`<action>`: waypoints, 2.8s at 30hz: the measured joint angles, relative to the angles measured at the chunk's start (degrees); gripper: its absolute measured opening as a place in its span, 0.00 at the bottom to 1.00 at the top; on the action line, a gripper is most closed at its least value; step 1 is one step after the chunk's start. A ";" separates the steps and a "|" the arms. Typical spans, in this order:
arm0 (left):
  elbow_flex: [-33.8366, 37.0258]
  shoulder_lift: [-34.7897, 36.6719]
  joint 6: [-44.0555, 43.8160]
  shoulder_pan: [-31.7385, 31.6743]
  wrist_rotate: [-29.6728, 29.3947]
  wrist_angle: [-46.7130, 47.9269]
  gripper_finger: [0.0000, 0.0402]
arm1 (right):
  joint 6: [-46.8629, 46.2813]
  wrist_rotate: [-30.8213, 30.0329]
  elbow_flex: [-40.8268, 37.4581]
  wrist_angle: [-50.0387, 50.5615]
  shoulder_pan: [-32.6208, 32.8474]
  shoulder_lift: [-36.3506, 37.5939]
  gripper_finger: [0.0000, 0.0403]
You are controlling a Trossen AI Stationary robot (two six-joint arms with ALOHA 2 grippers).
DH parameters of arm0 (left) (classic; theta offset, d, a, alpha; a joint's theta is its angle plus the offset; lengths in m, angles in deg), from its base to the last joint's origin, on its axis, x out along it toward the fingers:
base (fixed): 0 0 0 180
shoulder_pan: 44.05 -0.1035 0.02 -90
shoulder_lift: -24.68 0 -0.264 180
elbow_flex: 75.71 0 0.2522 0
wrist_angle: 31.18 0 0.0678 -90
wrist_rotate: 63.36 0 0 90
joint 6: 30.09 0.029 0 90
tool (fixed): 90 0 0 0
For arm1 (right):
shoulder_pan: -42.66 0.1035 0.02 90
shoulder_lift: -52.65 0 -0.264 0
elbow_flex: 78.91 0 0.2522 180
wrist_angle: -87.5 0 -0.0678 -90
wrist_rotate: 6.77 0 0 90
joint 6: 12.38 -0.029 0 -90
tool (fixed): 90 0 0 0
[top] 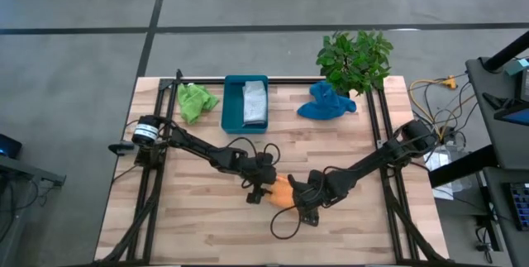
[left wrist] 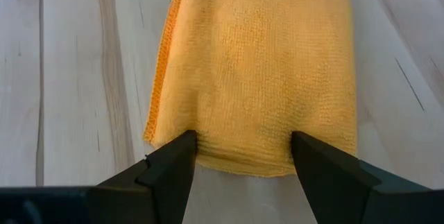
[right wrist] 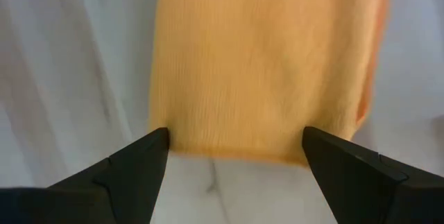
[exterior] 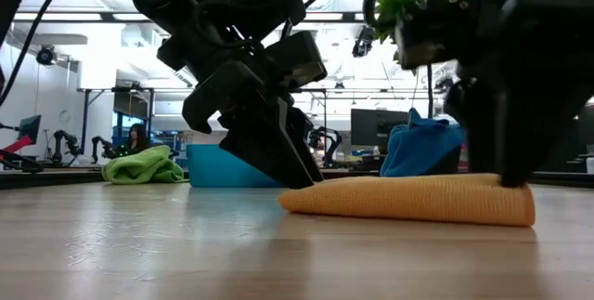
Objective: Fold microfiber towels
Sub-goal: Fold the orange microfiber cloth, then put the orange microfiber cloth into the blue bin
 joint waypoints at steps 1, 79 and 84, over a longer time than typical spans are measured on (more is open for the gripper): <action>0.00 0.00 0.00 -0.01 0.00 0.00 0.56 | -0.24 1.09 -0.37 0.03 0.00 0.00 0.81; -16.39 -5.62 -15.87 1.93 -3.38 25.01 0.29 | -67.96 -16.35 -11.95 -33.50 9.49 6.23 0.81; -16.39 -5.55 -19.57 1.91 -3.34 25.45 0.29 | -68.61 -13.06 -11.61 -33.64 8.68 2.71 0.81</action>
